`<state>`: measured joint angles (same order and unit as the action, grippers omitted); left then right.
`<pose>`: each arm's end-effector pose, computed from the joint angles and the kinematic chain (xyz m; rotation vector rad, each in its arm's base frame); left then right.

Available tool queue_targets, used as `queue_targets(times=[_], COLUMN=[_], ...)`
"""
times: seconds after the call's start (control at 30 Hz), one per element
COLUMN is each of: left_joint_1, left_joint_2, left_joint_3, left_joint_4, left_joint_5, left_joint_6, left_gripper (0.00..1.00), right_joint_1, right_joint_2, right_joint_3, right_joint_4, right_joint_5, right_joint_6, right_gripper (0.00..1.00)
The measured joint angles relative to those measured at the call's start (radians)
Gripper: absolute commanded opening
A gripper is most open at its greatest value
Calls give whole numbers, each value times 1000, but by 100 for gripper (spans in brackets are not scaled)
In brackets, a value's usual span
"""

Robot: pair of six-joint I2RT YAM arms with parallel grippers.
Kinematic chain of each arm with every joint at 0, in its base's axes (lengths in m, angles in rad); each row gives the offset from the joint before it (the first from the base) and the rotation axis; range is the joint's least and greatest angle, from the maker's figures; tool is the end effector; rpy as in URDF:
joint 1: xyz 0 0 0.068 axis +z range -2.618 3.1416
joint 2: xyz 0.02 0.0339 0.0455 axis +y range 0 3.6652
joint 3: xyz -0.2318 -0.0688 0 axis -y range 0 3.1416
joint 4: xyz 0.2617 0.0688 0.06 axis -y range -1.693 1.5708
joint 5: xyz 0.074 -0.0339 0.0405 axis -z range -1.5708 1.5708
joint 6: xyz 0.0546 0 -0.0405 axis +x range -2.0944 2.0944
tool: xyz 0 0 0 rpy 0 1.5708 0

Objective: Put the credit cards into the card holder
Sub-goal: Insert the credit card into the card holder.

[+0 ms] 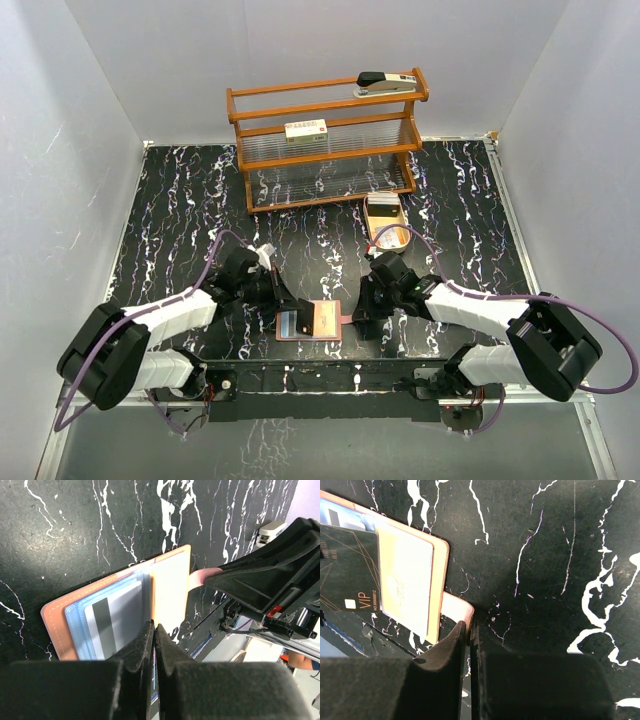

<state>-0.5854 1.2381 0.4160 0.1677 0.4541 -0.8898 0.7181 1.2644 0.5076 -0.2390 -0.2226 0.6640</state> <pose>0.2068 -0.1658 0.1068 -0.0961 2.4791 -1.2391 0.1809 0.1741 0.0917 -0.1646 2.7357 0.7521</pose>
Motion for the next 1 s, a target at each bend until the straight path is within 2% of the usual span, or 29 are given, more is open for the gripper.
queue_targets(times=[0.23,1.0], left_joint_1=[1,1], left_joint_2=[55,99], left_joint_3=[-5,23], left_joint_4=[18,-40], left_joint_5=[20,-24], left_joint_6=[10,18], left_gripper=[0,0], right_joint_1=[0,1], right_joint_2=[0,6], right_joint_3=[0,-9], right_joint_4=[3,11], right_joint_5=[3,31], right_joint_6=[0,0], right_gripper=[3,2])
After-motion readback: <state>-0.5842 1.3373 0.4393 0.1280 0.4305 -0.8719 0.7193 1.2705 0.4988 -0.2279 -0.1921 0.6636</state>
